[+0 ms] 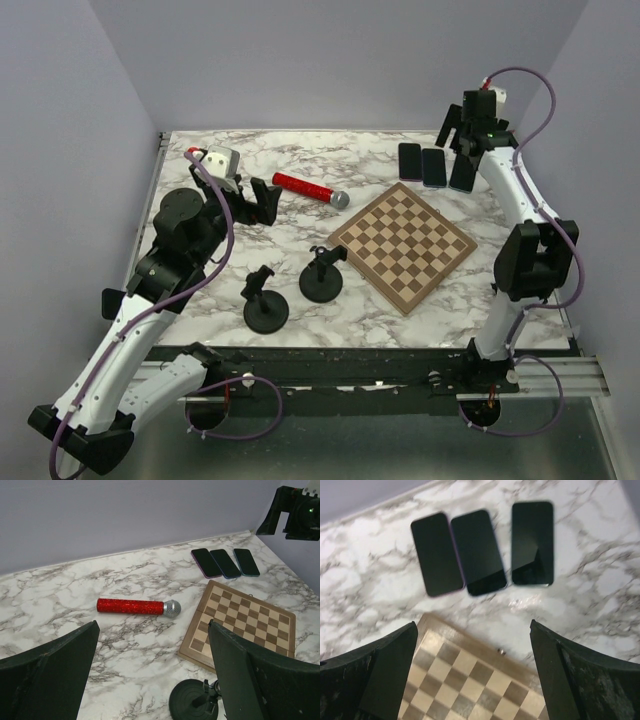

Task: Remove the phone from the phone stand

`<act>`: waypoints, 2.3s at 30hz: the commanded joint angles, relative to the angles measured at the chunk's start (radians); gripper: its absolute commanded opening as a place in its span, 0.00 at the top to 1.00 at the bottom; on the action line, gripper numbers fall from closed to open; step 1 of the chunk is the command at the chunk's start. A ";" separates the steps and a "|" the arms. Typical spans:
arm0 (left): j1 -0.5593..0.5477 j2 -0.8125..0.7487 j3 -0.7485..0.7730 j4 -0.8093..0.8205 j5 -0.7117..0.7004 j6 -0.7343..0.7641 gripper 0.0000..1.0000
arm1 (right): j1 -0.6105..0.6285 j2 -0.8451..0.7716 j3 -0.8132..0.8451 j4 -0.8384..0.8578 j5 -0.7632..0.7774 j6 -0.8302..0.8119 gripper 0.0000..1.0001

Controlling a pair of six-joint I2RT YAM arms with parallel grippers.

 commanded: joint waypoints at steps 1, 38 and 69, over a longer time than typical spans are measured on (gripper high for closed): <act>-0.002 0.010 -0.015 0.024 -0.007 -0.001 0.02 | 0.027 -0.131 -0.172 0.094 -0.151 0.084 0.00; 0.008 -0.088 0.202 -0.949 -0.510 -0.489 0.02 | 0.111 -0.557 -0.481 0.338 -0.756 0.073 0.00; 0.440 0.296 0.175 -1.348 -0.794 -1.599 0.01 | 0.115 -0.579 -0.576 0.372 -0.729 0.019 0.00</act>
